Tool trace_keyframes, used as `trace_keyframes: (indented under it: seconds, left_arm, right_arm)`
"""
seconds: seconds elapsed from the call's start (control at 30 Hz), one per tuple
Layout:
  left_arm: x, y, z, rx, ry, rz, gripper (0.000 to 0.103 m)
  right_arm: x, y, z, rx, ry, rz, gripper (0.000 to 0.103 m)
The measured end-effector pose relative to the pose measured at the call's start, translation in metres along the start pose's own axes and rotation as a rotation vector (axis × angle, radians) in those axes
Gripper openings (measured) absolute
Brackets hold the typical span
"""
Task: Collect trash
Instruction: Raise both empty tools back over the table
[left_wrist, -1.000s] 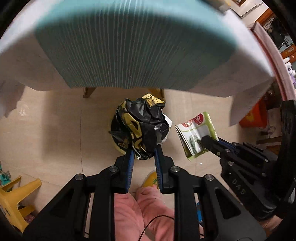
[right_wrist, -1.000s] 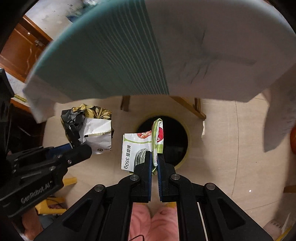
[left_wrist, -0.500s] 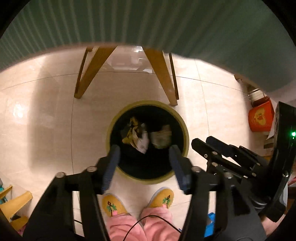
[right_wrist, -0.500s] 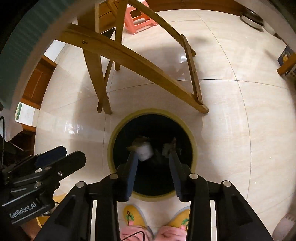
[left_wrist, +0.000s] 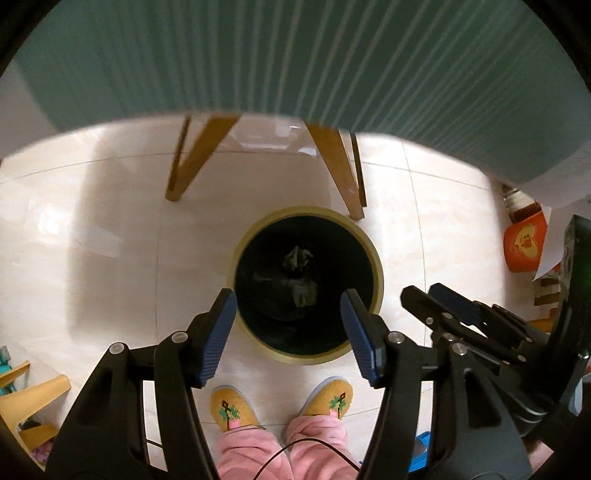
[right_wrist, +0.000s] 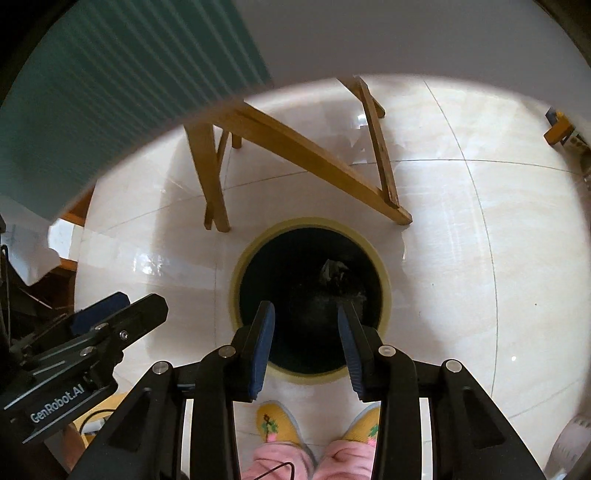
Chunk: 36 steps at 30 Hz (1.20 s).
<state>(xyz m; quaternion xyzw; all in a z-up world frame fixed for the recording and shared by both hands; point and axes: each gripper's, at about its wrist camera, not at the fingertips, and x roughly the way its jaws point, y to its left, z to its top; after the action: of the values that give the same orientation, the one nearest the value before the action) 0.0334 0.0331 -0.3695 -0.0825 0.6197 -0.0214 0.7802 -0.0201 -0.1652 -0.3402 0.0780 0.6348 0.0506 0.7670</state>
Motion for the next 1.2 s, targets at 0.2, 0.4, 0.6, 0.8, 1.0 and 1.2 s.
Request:
trace_keyframes:
  seconds: [0.2, 0.4, 0.6, 0.8, 1.0, 1.2]
  left_arm:
    - [-0.044, 0.002, 0.003, -0.048, 0.001, 0.015, 0.056]
    - [-0.109, -0.003, 0.008, -0.082, -0.005, 0.022, 0.056]
    - [-0.195, -0.014, 0.019, -0.075, -0.081, 0.011, 0.056]
    - [-0.289, -0.022, 0.033, -0.086, -0.206, -0.016, 0.056]
    - [-0.375, -0.029, 0.052, -0.107, -0.362, -0.007, 0.056]
    - [-0.431, -0.030, 0.070, -0.101, -0.480, 0.050, 0.056]
  right_arm:
    - [-0.066, 0.014, 0.001, -0.007, -0.017, 0.021, 0.036]
    - [-0.145, 0.029, 0.011, -0.050, -0.042, 0.056, 0.036]
    - [-0.232, 0.049, 0.030, -0.141, -0.108, 0.092, 0.036]
    - [-0.318, 0.065, 0.051, -0.217, -0.244, 0.148, 0.036]
    - [-0.391, 0.085, 0.080, -0.316, -0.399, 0.206, 0.037]
    - [-0.442, 0.117, 0.112, -0.438, -0.532, 0.239, 0.038]
